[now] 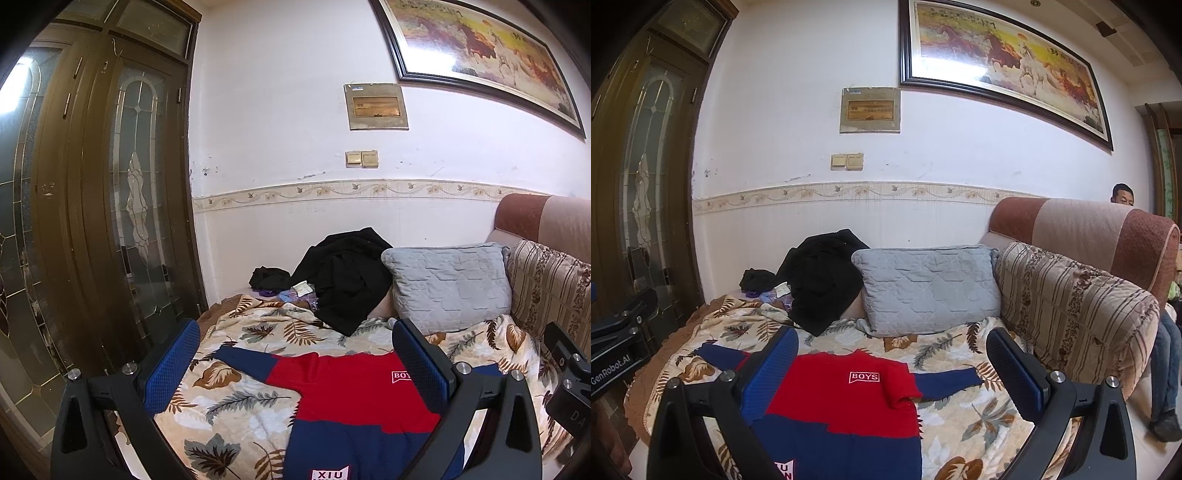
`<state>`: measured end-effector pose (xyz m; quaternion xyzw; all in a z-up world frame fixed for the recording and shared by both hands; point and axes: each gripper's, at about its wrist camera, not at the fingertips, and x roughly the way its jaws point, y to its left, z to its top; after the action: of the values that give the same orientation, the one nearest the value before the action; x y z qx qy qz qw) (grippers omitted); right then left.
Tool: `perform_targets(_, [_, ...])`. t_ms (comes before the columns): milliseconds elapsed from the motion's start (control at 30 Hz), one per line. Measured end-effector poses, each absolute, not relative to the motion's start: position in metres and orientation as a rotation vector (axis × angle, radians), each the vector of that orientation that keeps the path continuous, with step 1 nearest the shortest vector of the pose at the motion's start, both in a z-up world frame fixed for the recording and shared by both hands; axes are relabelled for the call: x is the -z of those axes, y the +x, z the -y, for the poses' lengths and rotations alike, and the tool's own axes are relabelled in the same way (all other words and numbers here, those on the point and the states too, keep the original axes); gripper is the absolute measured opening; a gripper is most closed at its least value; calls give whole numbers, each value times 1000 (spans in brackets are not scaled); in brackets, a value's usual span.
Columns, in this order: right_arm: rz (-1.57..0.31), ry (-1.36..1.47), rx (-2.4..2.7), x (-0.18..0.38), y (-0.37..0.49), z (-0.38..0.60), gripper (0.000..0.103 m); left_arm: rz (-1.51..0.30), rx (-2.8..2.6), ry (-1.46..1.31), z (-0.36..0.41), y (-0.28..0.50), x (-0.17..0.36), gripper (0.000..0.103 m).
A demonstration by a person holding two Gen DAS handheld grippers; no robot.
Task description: Fold small clothes
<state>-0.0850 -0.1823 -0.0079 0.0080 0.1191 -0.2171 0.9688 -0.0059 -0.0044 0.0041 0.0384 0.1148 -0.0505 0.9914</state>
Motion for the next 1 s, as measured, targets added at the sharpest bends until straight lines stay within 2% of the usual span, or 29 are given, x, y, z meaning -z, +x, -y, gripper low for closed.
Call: perform_targets(1000, [-259, 9, 439, 7, -81, 182, 103, -236, 121, 52, 2, -2, 1, 103])
